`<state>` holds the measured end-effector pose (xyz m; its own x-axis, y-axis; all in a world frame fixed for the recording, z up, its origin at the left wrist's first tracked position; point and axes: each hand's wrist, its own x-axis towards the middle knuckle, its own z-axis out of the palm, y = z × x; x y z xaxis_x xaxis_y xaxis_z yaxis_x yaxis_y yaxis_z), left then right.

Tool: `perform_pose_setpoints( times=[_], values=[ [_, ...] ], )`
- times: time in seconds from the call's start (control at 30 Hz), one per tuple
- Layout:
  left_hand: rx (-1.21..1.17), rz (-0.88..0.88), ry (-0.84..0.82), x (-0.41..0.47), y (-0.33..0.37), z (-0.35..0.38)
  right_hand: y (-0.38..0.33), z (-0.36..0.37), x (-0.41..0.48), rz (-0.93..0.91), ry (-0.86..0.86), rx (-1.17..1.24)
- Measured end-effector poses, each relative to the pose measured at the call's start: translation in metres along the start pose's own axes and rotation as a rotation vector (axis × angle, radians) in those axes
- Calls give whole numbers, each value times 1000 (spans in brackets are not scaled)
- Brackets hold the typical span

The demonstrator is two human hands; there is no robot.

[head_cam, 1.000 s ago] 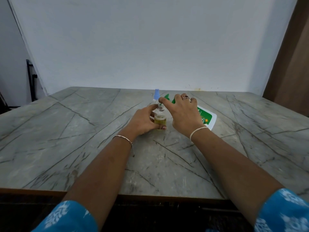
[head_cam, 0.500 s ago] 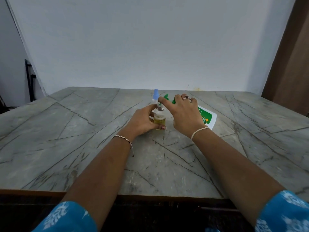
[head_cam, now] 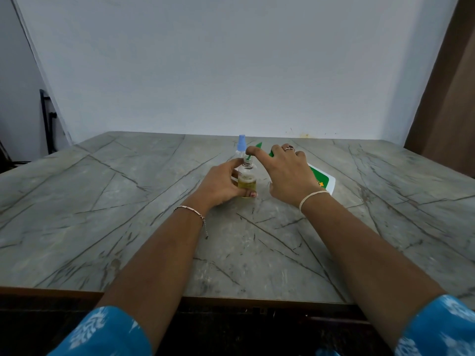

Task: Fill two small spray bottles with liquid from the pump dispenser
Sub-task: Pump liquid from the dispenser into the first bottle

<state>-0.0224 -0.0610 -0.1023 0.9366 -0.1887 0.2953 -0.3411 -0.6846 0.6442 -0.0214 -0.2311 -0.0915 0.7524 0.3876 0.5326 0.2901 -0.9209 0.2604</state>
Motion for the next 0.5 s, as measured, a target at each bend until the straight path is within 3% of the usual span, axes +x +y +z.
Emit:
perform_pose_setpoints(
  times=[0.5],
  values=[
    [10, -4, -9, 0, 0, -1, -5, 4, 4, 10, 61, -29]
  ],
)
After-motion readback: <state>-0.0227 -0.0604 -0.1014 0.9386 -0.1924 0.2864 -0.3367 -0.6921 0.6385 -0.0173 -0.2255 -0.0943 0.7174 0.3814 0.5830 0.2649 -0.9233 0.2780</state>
